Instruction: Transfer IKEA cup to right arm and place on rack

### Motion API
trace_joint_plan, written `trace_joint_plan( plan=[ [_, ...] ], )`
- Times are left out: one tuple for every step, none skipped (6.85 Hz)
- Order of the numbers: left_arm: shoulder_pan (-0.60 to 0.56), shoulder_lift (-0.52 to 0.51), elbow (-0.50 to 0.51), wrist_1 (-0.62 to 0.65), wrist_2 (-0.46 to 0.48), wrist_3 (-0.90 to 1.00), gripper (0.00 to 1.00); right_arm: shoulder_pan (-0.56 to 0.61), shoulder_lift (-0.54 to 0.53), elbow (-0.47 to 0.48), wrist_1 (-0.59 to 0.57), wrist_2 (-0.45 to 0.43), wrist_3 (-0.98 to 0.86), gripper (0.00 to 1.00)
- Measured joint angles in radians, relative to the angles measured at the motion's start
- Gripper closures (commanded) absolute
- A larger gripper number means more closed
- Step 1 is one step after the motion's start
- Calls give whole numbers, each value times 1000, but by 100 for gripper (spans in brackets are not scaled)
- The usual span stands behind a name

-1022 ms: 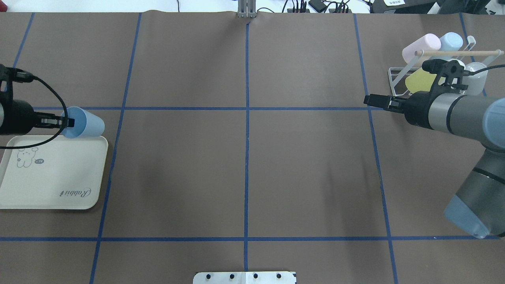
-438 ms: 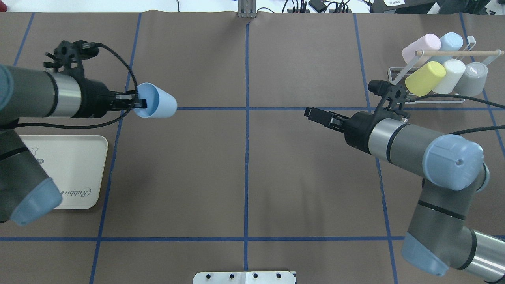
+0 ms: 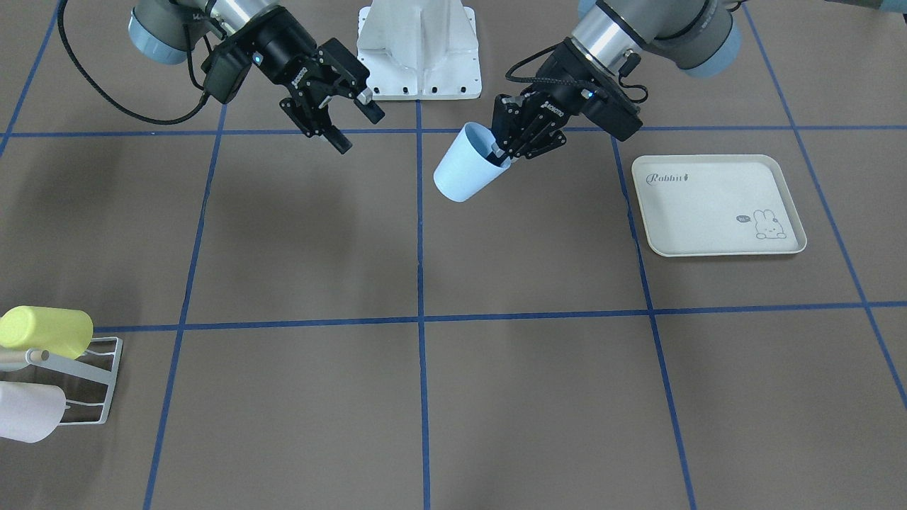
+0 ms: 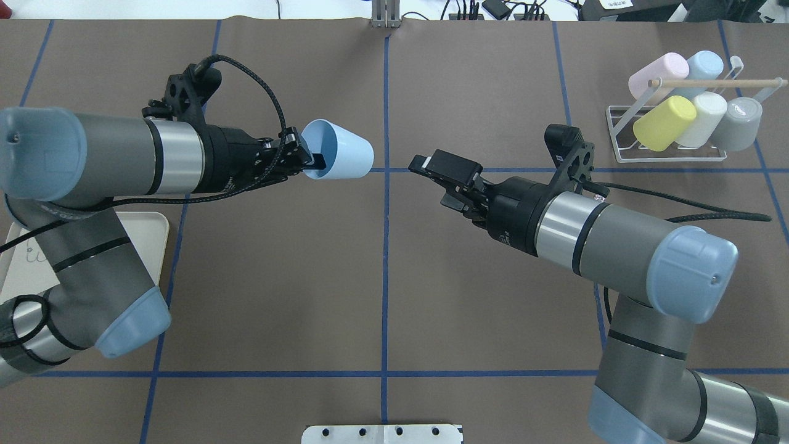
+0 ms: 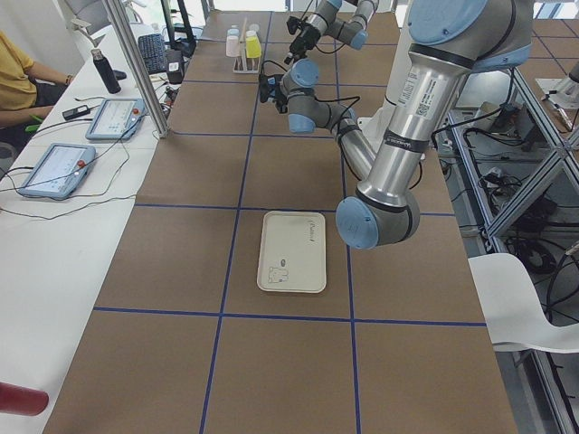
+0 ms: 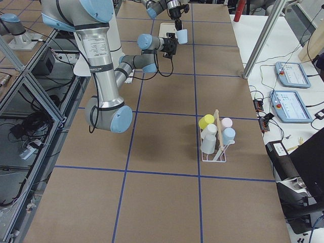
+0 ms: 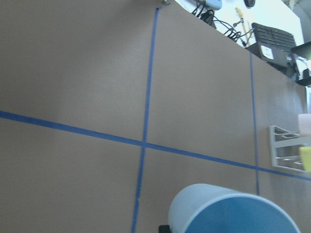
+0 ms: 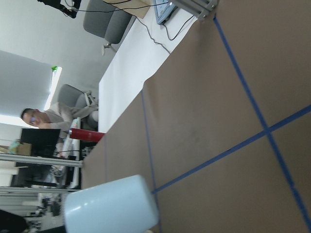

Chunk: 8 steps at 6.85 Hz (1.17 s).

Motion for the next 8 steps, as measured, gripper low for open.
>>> trace_joint_plan(
  plan=[
    [6,-4,79,-228,48,-130,100,-2,3,-3,105,-3,90,0],
    [12,-7,140,-426,86,-247,100,-2,5,-6,176,-9,161,0],
    [17,-8,172,-574,101,-343,100,-3,10,-7,206,-22,212,0],
    [26,-9,189,-679,106,-393,100,-4,15,-8,217,-32,251,0],
    [39,-9,197,-757,112,-435,100,-4,18,-8,221,-36,280,0],
    [54,-11,200,-798,117,-471,100,-5,19,-8,222,-37,293,0],
    [69,-14,201,-812,120,-487,100,-5,20,-7,222,-37,298,0],
    [81,-17,202,-812,122,-491,100,-5,20,-7,223,-37,299,0]
  ],
)
